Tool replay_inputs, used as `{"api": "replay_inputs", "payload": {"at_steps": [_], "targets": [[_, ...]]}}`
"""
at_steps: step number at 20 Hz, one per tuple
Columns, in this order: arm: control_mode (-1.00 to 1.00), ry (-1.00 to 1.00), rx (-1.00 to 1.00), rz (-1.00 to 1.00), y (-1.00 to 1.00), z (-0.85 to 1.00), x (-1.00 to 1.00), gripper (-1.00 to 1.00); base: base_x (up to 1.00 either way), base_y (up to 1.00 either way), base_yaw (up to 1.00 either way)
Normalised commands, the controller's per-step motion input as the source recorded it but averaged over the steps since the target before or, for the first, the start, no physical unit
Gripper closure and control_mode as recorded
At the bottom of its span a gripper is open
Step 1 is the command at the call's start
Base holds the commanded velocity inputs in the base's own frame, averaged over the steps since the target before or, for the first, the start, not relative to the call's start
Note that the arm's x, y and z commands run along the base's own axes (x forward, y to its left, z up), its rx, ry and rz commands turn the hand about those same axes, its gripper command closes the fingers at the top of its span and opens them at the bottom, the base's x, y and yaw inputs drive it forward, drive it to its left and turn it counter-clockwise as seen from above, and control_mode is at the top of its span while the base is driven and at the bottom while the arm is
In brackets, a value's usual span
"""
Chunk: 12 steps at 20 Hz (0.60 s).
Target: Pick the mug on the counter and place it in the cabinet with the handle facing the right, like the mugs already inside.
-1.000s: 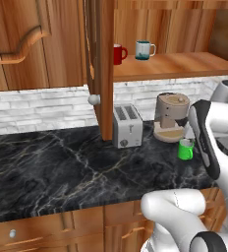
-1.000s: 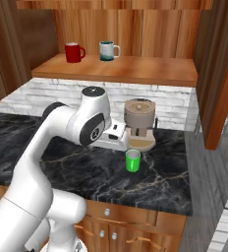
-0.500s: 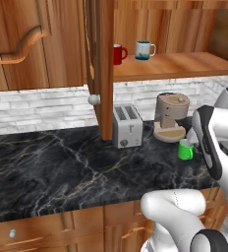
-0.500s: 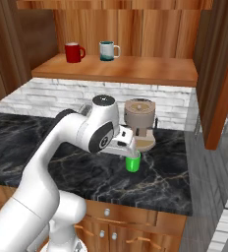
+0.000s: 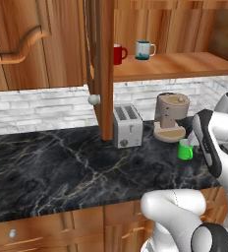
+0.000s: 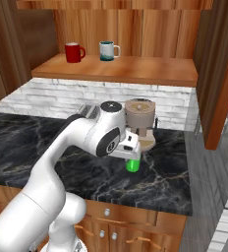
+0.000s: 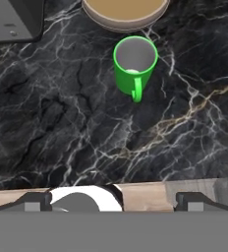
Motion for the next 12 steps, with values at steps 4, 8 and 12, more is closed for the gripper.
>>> {"api": "replay_inputs", "payload": {"at_steps": [4,8,12], "targets": [[-1.00,0.00,0.00,0.00,-0.12,-0.18,0.13,-1.00,0.00,0.00,0.00],[-1.00,-0.01,0.00,0.00,-0.06,-0.19,0.09,-1.00,0.00,0.00,0.00],[-1.00,-0.03,0.00,0.00,-0.02,-0.17,0.10,-1.00,0.00,0.00,0.00]]}}
